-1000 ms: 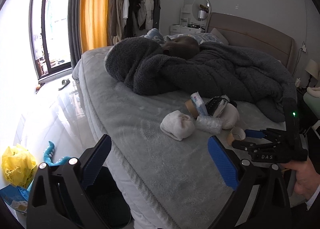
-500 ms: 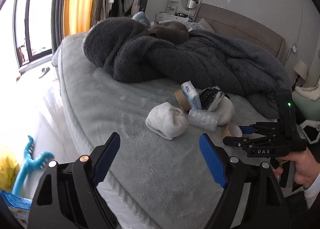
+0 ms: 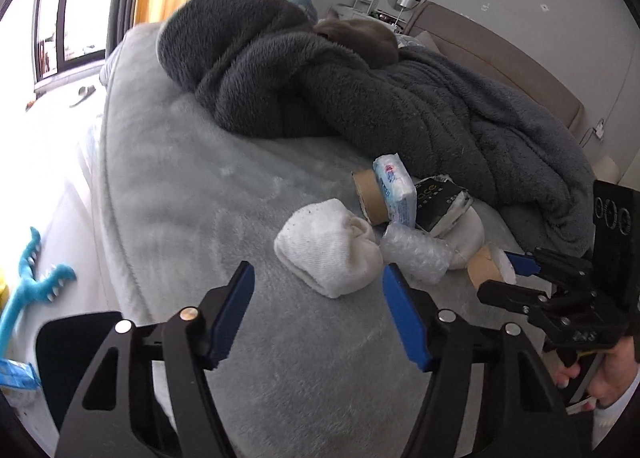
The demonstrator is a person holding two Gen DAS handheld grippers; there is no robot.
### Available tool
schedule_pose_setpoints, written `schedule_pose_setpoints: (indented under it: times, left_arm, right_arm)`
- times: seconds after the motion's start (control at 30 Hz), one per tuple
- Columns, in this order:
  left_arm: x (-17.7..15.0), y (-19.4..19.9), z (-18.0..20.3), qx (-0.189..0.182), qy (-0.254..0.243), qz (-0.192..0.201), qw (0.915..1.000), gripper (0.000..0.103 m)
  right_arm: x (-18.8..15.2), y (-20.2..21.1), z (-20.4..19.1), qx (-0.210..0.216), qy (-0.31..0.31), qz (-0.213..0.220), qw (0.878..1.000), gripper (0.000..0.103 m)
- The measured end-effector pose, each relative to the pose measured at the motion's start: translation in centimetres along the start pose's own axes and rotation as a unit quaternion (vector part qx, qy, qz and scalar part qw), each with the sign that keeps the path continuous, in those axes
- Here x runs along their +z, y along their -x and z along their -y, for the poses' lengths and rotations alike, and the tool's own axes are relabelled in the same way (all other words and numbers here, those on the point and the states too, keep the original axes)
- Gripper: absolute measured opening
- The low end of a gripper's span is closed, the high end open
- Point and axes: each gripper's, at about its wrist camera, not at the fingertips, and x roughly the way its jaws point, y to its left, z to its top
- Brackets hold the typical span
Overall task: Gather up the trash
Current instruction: 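Grasp the white sock ball with the left tool while the right tool lifts the tape core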
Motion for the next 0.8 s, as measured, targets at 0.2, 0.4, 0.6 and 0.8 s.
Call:
schedule_pose_setpoints:
  times: [0.2,0.4,0.6,0.8]
  left_arm:
    - [0.6,-1.5,-0.4,-0.022,0.038,-0.009,0.999,0.069]
    - [1.0,-2.9,-1.9,-0.047,0.101,-0.021,0.9935,0.071]
    - [0.7,-3.1,-2.9,-0.065,0.148,-0.03,0.9864,0.045]
    - [0.8,-1.1,-3.4,-0.063,0.147,-0.001,0.9871,0.032]
  right_arm:
    - [1.3,0.1,-0.3,0.016,0.015,0.016,1.0,0.057]
    - [2.0,0.1,-0.2,0.022,0.01,0.021,0.999,0.057]
    - [2.1,0.2,-1.3,0.024,0.02,0.024,0.999,0.057]
    - [2.4,0.0,-2.0,0.023,0.022,0.023,0.999,0.057]
